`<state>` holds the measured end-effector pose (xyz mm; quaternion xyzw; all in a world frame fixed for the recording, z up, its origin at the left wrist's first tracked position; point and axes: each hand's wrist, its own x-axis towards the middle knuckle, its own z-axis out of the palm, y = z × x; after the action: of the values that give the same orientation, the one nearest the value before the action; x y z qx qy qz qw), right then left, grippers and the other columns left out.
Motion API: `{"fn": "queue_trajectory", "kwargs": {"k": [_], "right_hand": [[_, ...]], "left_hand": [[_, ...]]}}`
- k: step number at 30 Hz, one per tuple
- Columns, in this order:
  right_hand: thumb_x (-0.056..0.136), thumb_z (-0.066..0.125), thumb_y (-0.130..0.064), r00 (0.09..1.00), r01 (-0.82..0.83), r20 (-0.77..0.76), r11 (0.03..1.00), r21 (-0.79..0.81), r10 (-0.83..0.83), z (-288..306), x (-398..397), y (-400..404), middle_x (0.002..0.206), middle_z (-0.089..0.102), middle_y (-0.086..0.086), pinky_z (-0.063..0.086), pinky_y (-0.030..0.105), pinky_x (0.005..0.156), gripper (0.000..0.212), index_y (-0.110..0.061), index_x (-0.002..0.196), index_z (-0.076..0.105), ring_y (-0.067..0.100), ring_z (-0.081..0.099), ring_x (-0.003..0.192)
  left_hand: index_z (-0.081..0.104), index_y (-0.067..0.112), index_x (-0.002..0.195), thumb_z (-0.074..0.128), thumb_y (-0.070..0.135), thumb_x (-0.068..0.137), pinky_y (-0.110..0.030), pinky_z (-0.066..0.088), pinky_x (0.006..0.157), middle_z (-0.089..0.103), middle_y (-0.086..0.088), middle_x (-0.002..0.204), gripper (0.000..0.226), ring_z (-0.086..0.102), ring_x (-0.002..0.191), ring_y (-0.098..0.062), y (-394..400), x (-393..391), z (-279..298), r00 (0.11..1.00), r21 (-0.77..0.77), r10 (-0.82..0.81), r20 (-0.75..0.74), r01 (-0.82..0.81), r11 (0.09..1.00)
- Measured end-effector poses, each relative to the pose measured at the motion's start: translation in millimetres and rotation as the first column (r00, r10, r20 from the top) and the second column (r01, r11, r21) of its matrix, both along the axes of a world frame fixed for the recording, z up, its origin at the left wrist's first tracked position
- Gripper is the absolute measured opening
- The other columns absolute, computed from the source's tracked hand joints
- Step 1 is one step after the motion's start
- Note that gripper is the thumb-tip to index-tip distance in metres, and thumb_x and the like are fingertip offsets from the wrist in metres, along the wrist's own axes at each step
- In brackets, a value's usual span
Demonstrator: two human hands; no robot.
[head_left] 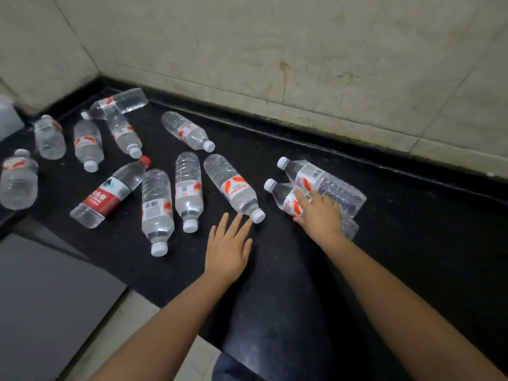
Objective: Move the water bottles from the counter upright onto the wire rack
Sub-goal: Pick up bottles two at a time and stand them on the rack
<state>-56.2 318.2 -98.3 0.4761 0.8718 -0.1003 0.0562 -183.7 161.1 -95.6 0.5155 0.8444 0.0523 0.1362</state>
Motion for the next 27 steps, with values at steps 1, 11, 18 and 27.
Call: {"fn": "queue_trajectory", "kwargs": {"k": [1, 11, 18, 27], "right_hand": [[0.091, 0.050, -0.039, 0.999, -0.029, 0.022, 1.000, 0.000, 0.029, 1, 0, -5, 0.151, 0.022, 0.014, 0.027, 0.047, 0.109, 0.065, -0.028, 0.145, 0.015, 0.035, 0.032, 0.133], [0.092, 0.042, -0.043, 0.986, 0.166, 0.041, 0.984, -0.071, -0.163, 11, 67, -67, 0.140, 0.035, 0.010, 0.041, 0.036, 0.095, 0.061, -0.028, 0.145, 0.016, 0.027, 0.041, 0.117], [0.094, 0.040, -0.030, 0.948, 0.318, 0.039, 0.943, -0.096, -0.316, 9, 69, -69, 0.146, 0.031, 0.011, 0.024, 0.041, 0.111, 0.058, -0.014, 0.144, 0.017, 0.028, 0.029, 0.136], [0.084, 0.042, -0.058, 0.968, 0.249, 0.053, 0.962, -0.112, -0.245, 9, 74, -34, 0.148, 0.029, 0.000, 0.041, 0.035, 0.098, 0.078, -0.027, 0.146, 0.008, 0.025, 0.042, 0.125]], "left_hand": [[0.019, 0.028, 0.145, 0.028, 0.033, 0.099, -0.039, 0.006, 0.119, 0.012, 0.006, 0.157, 0.047, 0.000, 0.146, -0.020, 3, 1, -1, 1.000, 0.019, -0.004, 0.017, 0.004, 1.000], [0.021, 0.023, 0.145, 0.030, 0.032, 0.098, -0.042, 0.008, 0.117, 0.018, 0.000, 0.156, 0.049, 0.006, 0.146, -0.025, 58, -20, -2, 0.974, 0.049, -0.225, -0.020, 0.226, 0.973], [0.017, 0.020, 0.146, 0.028, 0.031, 0.099, -0.041, 0.004, 0.118, 0.013, 0.000, 0.157, 0.050, 0.003, 0.146, -0.020, 77, -21, -2, 0.948, -0.012, -0.318, -0.011, 0.318, 0.948], [0.029, 0.005, 0.141, 0.036, 0.024, 0.098, -0.030, 0.018, 0.116, 0.030, -0.011, 0.151, 0.048, 0.024, 0.141, -0.023, 109, -16, 8, 0.942, 0.132, -0.316, 0.115, 0.301, 0.945]]}}
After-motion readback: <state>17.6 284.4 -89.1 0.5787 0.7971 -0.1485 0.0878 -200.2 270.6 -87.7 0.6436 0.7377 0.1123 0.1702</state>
